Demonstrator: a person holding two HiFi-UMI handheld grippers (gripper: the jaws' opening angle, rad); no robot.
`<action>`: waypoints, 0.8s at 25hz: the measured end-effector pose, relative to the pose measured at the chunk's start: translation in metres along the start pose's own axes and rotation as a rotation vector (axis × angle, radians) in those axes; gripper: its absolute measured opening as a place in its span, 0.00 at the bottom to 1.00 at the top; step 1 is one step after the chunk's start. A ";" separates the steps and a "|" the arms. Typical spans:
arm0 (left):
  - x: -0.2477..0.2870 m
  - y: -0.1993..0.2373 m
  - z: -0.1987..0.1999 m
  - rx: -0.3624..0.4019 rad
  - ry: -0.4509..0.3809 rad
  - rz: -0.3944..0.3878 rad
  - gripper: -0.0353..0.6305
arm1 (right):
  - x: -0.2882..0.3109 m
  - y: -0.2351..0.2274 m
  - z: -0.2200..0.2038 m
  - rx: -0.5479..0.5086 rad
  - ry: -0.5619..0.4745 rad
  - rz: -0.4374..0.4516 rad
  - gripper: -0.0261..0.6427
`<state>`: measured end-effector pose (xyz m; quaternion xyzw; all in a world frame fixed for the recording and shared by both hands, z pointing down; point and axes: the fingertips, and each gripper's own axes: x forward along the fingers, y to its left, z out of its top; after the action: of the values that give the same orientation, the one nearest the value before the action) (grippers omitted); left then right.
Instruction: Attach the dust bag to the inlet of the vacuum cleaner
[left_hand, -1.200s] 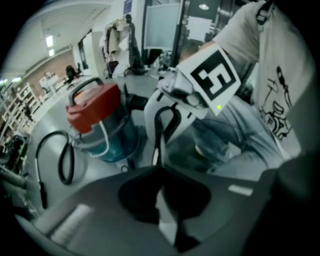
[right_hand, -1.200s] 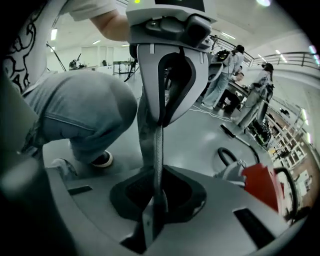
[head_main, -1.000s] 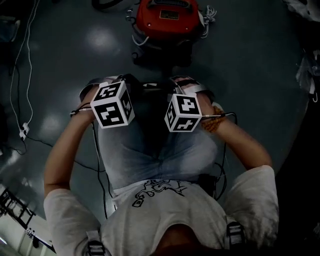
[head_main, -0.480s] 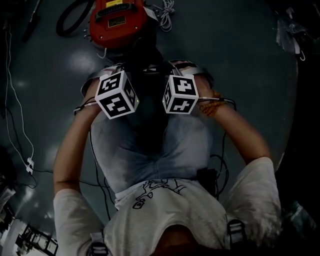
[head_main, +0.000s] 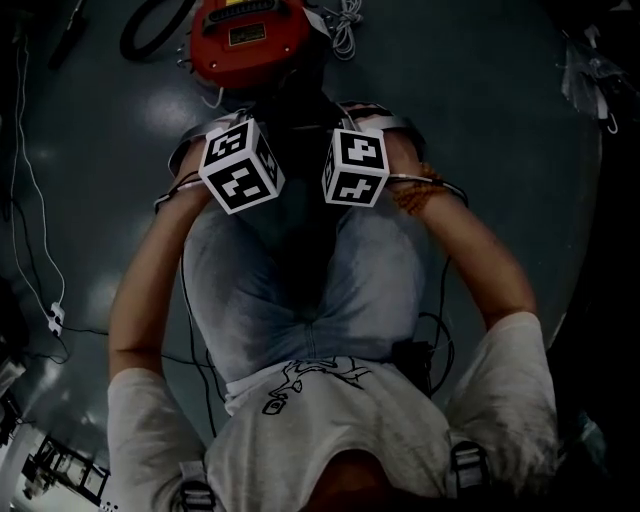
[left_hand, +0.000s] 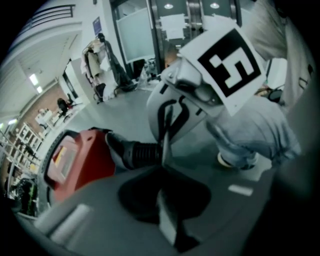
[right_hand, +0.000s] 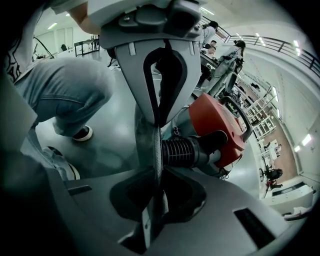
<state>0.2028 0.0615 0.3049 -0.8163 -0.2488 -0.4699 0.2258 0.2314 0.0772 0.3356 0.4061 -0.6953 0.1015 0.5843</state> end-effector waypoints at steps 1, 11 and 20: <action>0.000 0.001 0.000 -0.013 -0.010 0.000 0.08 | 0.000 -0.002 0.000 -0.009 0.005 -0.001 0.09; -0.010 0.010 0.011 -0.016 -0.035 0.046 0.08 | -0.008 -0.010 -0.002 0.036 -0.020 -0.002 0.09; -0.010 0.017 0.005 -0.006 -0.040 0.102 0.08 | -0.011 -0.016 0.003 0.040 -0.034 -0.032 0.10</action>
<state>0.2125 0.0498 0.2917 -0.8377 -0.2101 -0.4421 0.2422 0.2396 0.0701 0.3192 0.4305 -0.6962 0.0991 0.5658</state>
